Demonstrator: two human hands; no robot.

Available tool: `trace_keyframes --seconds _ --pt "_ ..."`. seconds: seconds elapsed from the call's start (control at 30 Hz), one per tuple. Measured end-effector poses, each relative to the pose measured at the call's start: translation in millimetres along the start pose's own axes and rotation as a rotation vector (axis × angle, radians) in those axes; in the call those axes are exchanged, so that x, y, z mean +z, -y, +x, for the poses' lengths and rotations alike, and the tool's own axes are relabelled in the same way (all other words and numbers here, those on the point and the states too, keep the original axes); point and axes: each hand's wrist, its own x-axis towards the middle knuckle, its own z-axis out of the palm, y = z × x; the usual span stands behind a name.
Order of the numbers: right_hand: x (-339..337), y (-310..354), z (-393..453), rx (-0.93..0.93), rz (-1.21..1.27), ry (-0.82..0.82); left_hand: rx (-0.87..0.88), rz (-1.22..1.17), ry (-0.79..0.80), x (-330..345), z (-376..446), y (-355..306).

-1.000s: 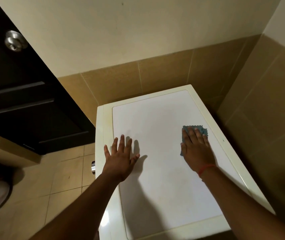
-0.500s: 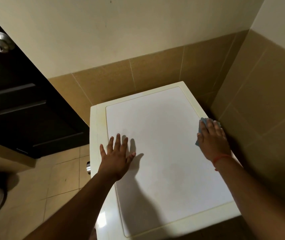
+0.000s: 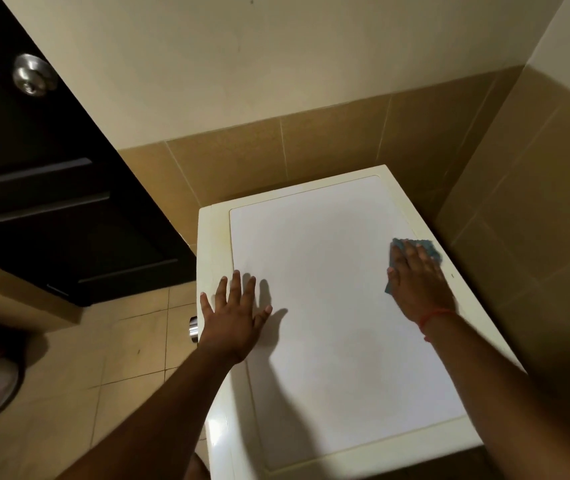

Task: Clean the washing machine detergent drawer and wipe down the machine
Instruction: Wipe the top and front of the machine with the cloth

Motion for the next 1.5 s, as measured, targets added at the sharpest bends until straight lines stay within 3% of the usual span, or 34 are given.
trace_keyframes --seconds 0.07,0.23,0.37,0.4,0.53,0.8,0.87,0.97,1.1,1.27,1.4,1.5 --pt "3 27 -2 0.070 0.008 -0.023 -0.024 -0.007 0.009 -1 -3 9" --pt "10 71 -8 -0.378 -0.063 0.027 -0.054 0.005 0.015 -5 -11 32" --pt "7 92 -1 -0.138 -0.033 0.010 -0.085 -0.030 0.023 -7 -16 53" --pt "8 111 -6 -0.163 -0.001 0.012 -0.096 -0.044 0.025 -6 -17 59" --pt "15 168 -40 -0.579 -0.024 0.051 -0.104 -0.059 0.017 -7 -19 76" --pt "8 250 -63 -0.864 -0.002 0.129 -0.118 -0.084 0.020 -11 -12 110" --pt "9 260 -46 -0.794 -0.039 0.087 -0.108 -0.081 0.022 -14 -10 119" --pt "10 283 -33 -0.457 -0.013 0.090 -0.119 -0.063 0.020 -16 -6 138" --pt "16 317 -44 -0.682 0.008 0.116 -0.149 -0.055 0.020 -12 -1 165" --pt "20 348 -13 -0.395 0.025 0.105 -0.117 -0.045 0.035 -7 3 183" --pt "24 370 2 -0.653 0.002 0.085 -0.094 -0.040 0.039 -8 5 198" --pt "26 360 24 -0.365 0.026 0.045 -0.076 -0.031 0.039 -13 10 204"
